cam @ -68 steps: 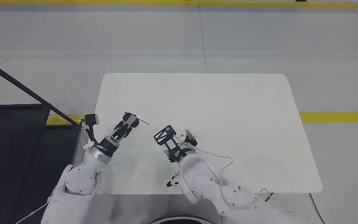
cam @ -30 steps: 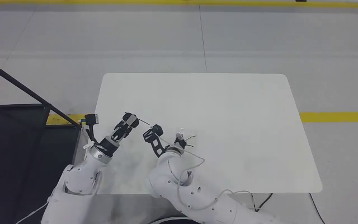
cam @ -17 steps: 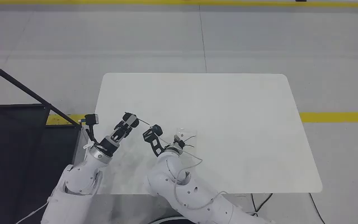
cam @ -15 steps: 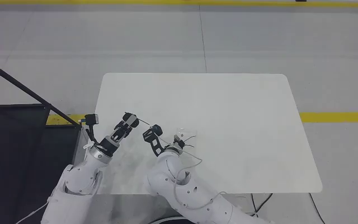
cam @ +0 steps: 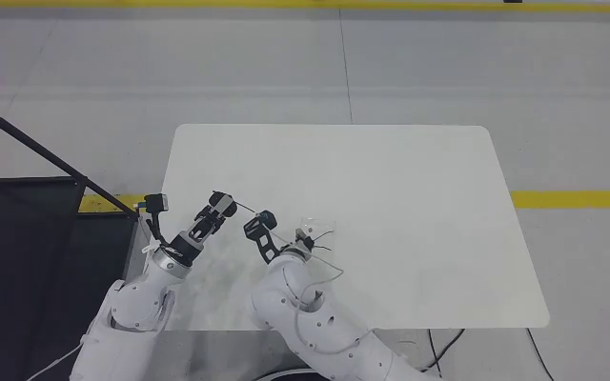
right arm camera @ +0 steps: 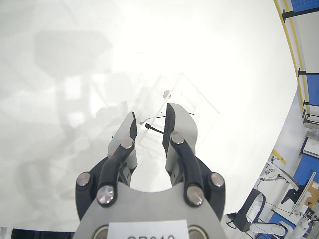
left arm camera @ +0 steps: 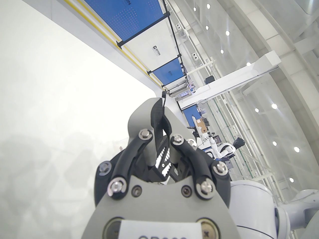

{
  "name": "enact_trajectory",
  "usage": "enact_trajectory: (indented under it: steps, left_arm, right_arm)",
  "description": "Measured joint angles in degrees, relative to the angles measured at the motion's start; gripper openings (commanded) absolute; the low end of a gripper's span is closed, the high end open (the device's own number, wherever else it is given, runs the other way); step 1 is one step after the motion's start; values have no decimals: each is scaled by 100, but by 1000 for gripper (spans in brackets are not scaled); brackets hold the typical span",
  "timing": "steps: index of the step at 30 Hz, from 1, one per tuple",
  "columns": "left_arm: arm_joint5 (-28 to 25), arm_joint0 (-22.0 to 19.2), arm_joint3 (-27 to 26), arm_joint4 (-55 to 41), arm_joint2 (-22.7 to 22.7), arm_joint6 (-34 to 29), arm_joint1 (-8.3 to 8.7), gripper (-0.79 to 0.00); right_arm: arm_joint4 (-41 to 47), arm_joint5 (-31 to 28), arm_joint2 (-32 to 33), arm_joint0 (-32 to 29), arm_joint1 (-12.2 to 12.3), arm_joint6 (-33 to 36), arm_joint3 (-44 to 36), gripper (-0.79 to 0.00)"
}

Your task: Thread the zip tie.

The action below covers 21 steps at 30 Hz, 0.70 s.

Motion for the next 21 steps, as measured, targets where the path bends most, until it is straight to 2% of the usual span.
enact_trajectory:
  steps: [9, 15, 21]
  left_arm:
    - [0, 0, 0, 0, 0, 0, 0, -785]
    - [0, 0, 0, 0, 0, 0, 0, -785]
    - [0, 0, 0, 0, 0, 0, 0, -785]
  right_arm:
    - [-243, -63, 216, -189, -87, -170, -48, -539]
    - [-379, -161, 346, -312, -140, -237, -116, -640]
    - [-519, -241, 452, -432, -191, -320, -167, -634]
